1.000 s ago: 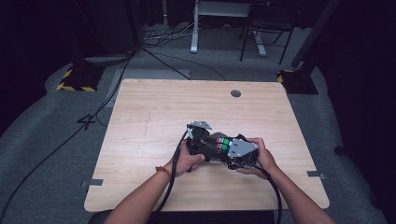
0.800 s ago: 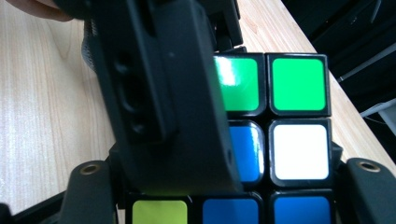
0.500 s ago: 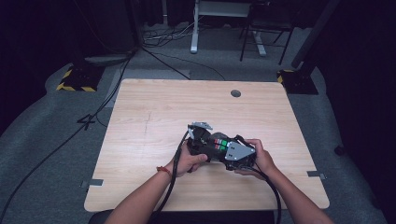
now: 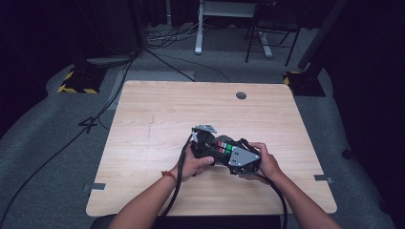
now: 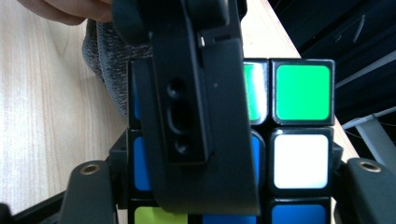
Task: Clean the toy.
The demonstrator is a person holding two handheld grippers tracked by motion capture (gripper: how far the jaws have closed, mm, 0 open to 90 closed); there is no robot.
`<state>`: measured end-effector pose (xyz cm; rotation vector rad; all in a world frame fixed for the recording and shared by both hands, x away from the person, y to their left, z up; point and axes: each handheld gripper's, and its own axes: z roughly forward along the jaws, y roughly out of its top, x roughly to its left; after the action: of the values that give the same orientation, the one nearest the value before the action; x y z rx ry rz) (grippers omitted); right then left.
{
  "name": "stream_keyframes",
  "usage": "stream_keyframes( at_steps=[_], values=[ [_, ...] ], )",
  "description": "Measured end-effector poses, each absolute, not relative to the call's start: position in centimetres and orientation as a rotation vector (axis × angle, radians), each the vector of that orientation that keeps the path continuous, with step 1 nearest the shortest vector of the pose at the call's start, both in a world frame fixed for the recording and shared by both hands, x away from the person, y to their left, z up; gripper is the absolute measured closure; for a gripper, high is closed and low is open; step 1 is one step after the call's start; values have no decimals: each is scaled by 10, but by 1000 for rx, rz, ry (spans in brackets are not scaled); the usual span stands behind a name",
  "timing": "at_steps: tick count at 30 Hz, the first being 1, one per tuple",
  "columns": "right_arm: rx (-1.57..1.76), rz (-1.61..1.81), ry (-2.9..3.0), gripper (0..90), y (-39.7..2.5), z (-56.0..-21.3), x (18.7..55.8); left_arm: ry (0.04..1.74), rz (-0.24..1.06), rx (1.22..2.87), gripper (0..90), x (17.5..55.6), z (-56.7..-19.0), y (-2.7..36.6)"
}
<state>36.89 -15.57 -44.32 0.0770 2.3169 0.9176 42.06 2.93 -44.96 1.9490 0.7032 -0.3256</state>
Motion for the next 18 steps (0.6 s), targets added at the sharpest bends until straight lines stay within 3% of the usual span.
stream_keyframes(
  at_steps=[18],
  values=[
    [67, 899, 2282, 329, -152, -446, 367, 712, -303, 1928, 291, 420, -448, 32]
  ],
)
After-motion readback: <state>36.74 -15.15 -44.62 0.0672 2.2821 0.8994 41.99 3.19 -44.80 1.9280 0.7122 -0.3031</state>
